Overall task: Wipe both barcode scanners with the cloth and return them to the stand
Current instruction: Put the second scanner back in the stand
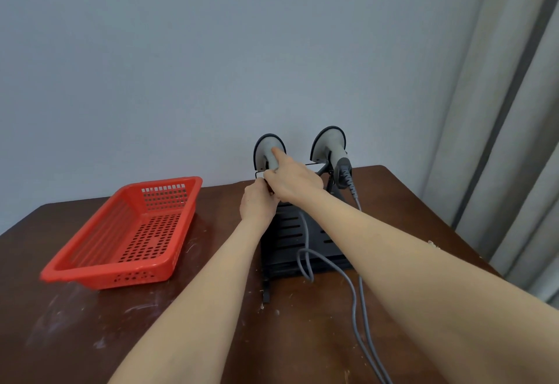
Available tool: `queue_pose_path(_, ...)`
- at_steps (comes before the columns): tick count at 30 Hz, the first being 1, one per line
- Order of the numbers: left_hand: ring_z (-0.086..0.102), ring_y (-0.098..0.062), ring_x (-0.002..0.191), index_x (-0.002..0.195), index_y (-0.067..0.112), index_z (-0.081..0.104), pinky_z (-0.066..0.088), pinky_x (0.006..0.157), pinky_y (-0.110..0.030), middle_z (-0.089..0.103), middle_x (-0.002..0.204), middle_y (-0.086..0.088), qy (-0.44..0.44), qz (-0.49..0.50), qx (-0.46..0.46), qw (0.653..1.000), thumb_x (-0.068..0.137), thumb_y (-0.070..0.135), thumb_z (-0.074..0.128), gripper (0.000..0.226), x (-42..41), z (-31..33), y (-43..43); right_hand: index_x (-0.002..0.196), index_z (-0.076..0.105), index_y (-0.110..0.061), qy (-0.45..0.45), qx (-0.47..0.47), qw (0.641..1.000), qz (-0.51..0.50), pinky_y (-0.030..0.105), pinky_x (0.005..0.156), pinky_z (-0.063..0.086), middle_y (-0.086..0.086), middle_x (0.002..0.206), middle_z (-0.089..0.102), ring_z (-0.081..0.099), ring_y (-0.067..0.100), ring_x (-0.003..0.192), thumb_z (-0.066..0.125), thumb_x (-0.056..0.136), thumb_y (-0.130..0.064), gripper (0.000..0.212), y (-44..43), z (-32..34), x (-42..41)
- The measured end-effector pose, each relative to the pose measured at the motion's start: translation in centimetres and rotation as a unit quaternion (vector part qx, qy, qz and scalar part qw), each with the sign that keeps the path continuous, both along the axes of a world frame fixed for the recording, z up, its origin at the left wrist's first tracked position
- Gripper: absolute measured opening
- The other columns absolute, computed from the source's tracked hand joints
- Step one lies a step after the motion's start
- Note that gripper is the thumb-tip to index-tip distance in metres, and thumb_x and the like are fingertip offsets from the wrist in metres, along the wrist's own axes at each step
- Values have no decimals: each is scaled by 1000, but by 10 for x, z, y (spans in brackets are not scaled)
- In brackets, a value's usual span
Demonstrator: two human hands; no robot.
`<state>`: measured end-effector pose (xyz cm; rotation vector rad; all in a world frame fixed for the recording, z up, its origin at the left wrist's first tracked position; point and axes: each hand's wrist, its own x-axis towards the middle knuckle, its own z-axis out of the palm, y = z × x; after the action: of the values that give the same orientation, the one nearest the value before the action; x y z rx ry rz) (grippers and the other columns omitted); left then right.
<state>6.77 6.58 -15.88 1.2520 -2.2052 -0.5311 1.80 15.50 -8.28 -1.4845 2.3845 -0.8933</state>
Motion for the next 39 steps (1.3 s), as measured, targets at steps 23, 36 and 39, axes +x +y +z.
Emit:
queue_pose_path(23,54,-24,76,103,9,59,35,54,-29,67,92,-6,-17,-24,28,999,87,21,46,23,17,20,3,139,24,-30,-86,10,996,29,43,74,56,14,101,64,66,31,85,45,86,-32,57,-5,0,0)
queue_pose_path(36,56,-27,85,112,15,60,45,71,-34,67,104,-11,14,-18,5,1000,95,11,35,31,23,30,16,108,53,-14,-58,0,998,37,37,74,49,7,98,61,59,29,91,43,88,-35,31,9,8,-9)
queue_pose_path(39,58,-30,93,119,16,57,43,71,-33,65,110,-11,-7,-20,5,1000,94,9,37,32,23,34,19,106,57,-15,-35,3,998,43,35,75,47,6,99,63,59,30,95,41,90,-38,33,16,10,-10)
